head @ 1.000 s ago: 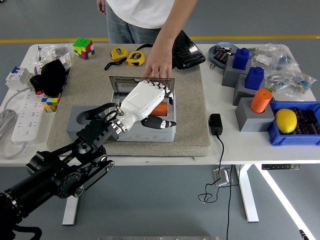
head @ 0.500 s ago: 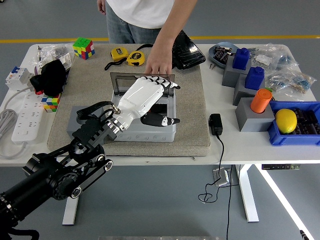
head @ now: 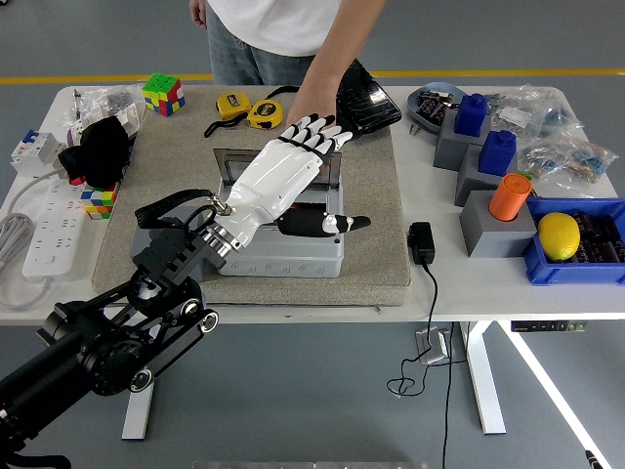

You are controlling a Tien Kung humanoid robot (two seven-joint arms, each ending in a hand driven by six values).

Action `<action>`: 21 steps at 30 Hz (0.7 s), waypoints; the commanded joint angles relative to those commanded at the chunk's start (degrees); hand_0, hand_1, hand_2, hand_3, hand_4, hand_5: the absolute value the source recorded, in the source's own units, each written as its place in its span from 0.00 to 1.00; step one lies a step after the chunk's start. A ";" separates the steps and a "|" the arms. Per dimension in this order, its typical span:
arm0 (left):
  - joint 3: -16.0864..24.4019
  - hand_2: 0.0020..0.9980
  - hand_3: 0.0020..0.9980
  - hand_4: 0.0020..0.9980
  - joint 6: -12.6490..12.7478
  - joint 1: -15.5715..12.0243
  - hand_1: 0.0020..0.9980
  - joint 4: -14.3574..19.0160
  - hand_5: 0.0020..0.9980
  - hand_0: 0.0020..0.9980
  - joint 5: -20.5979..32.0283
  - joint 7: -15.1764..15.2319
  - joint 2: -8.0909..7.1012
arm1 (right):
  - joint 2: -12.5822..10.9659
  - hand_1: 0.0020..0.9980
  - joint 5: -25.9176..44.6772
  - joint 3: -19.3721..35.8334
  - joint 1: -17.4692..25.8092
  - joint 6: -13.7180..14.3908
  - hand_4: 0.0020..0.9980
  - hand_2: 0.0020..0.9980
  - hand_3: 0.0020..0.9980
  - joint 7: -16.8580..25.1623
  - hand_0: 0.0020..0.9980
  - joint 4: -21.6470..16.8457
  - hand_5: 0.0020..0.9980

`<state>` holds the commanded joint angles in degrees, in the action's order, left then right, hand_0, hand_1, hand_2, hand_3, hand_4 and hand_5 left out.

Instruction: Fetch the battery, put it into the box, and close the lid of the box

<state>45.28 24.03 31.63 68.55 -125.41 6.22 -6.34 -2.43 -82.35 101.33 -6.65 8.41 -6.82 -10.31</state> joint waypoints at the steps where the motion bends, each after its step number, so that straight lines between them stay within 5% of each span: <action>1: 0.16 1.00 1.00 1.00 -0.55 0.08 1.00 -0.14 1.00 1.00 0.04 -0.55 -0.02 | 0.00 0.79 0.10 -0.07 -0.01 0.01 1.00 0.76 0.80 0.03 0.83 0.00 1.00; 11: 3.03 1.00 1.00 1.00 -8.91 0.41 1.00 -2.67 1.00 1.00 2.55 -7.93 -0.27 | 0.13 0.79 -0.13 0.19 0.07 -0.01 1.00 0.76 0.80 -0.03 0.83 0.00 1.00; 21: 4.55 0.98 0.97 1.00 -9.17 0.24 1.00 -1.20 1.00 1.00 0.48 -9.70 -0.76 | 0.08 0.79 -0.07 0.30 0.00 0.01 1.00 0.76 0.80 -0.01 0.83 0.00 1.00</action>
<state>49.83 14.86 31.87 67.35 -124.93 -3.48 -7.10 -2.35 -82.43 101.63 -6.64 8.42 -6.83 -10.31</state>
